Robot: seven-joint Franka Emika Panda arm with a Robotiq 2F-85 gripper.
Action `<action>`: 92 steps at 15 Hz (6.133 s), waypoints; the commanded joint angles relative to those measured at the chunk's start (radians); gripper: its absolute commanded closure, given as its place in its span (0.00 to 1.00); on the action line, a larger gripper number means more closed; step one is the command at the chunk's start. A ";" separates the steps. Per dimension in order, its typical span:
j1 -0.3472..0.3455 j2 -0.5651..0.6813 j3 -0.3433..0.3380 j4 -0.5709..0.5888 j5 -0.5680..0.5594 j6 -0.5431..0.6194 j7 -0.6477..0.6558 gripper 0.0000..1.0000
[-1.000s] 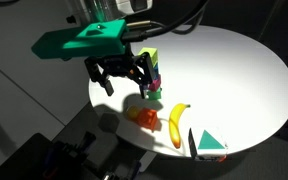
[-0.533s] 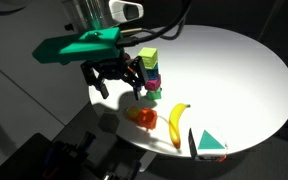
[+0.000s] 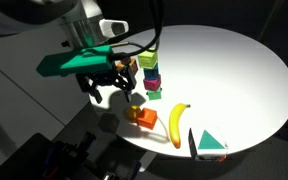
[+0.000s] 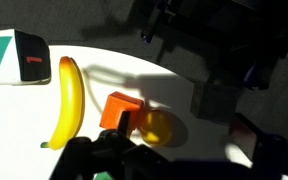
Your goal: Put the grey block on the yellow block
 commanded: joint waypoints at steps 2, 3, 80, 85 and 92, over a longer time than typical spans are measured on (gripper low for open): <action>0.016 0.041 0.013 -0.047 0.023 0.112 0.004 0.00; 0.019 0.052 0.018 -0.061 0.027 0.145 0.002 0.00; 0.010 -0.019 -0.044 0.290 0.121 -0.259 -0.103 0.69; 0.014 -0.002 -0.041 0.364 0.124 -0.287 -0.112 0.69; 0.008 0.062 -0.042 0.500 0.144 -0.360 -0.115 0.69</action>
